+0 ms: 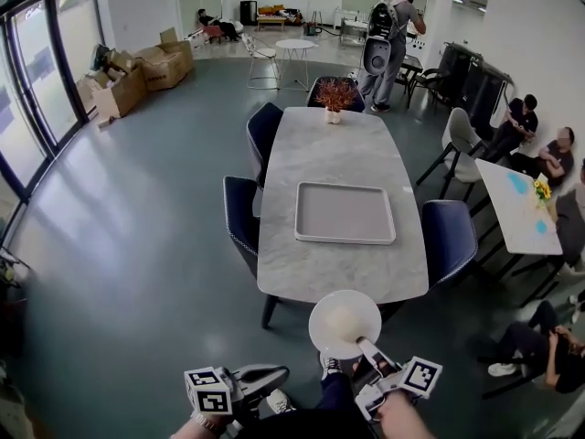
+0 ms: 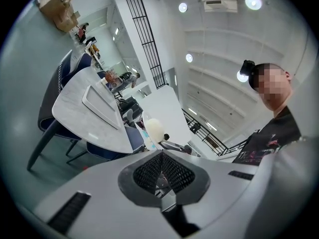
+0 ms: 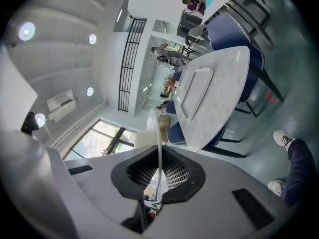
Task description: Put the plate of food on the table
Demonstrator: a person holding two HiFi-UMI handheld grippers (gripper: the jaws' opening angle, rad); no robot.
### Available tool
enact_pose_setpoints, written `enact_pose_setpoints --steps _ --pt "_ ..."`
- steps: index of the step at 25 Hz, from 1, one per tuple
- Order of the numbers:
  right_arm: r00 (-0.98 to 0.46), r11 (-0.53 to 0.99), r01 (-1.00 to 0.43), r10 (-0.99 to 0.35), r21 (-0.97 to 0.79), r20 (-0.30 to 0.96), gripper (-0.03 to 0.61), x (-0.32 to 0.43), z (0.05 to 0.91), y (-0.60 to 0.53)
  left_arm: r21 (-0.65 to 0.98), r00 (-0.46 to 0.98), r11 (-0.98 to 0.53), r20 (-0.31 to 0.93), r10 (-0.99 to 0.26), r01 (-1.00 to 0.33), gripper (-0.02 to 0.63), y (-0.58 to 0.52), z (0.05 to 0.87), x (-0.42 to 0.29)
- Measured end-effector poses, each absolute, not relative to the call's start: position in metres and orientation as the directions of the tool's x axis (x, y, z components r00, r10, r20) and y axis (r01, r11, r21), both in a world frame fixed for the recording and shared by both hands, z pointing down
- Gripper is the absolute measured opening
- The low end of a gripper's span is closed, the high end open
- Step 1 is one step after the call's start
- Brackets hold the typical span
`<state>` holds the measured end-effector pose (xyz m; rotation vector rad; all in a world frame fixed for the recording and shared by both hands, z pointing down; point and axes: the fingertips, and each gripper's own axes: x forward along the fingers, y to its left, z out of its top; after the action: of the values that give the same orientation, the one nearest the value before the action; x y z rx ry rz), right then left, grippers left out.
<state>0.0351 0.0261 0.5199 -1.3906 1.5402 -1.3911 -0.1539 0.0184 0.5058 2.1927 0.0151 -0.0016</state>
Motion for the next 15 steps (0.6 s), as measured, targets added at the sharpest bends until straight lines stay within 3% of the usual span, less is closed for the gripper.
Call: enact_pose_setpoints --steps 15 --pt "-0.308 -0.087 -0.297 -0.934 -0.951 0.182 0.023 0.129 0.534 -0.078 0.798 0.989 -0.596 -0.001 -0.150 -0.090 0.005 -0.053 0.495 -0.087"
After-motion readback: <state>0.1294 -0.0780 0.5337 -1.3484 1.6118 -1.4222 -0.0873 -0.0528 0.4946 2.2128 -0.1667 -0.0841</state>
